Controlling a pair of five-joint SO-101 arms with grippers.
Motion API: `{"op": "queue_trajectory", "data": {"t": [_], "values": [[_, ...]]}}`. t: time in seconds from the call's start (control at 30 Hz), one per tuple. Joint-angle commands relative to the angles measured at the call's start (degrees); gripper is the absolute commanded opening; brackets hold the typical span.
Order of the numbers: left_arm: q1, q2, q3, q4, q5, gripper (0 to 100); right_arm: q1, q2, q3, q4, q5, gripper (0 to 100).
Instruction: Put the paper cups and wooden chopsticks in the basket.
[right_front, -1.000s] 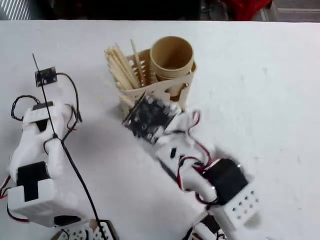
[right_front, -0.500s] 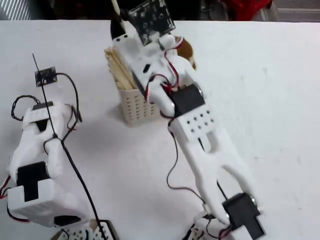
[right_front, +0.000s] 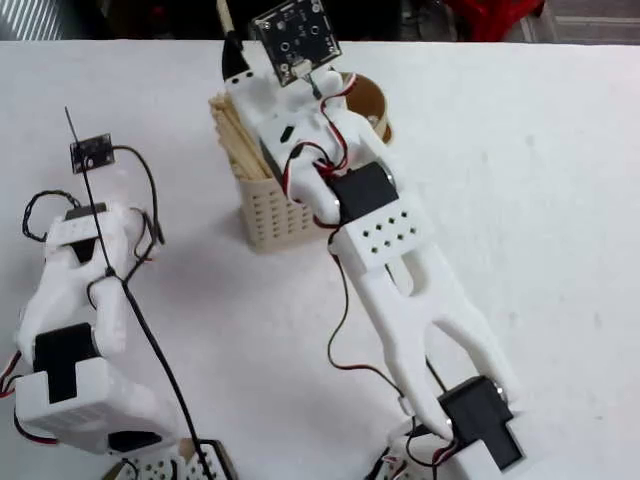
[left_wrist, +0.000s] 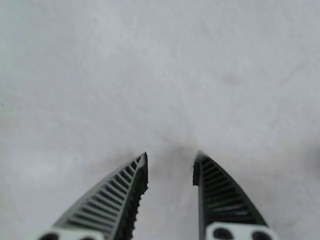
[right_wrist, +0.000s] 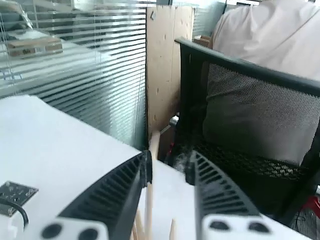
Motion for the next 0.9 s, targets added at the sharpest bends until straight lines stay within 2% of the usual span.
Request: {"op": "queue_trajectory", "data": {"t": [0.0, 0.13, 0.27, 0.43, 0.57, 0.87], "values": [[0.57, -0.31, -0.53, -1.32, -0.62, 17, 0.22, -4.35, -0.70, 2.86, -0.35, 14.8], [0.57, -0.31, -0.53, -1.32, -0.62, 17, 0.40, -6.90, -0.70, 9.45, -0.35, 14.8], [0.57, -0.31, -0.44, -1.32, -0.62, 17, 0.57, -10.24, -0.09, 23.69, -0.35, 14.6], [0.57, -0.31, -0.35, -1.32, -0.62, 17, 0.57, -15.87, 9.58, 39.25, -0.35, 2.7], [0.57, -0.31, -0.18, -1.23, -0.62, 17, 0.57, -21.67, 25.23, 40.75, -0.35, 3.3], [1.19, -0.92, -0.62, -0.79, -0.26, 17, 0.75, -42.07, 60.57, 32.66, -0.35, 3.4]]}}
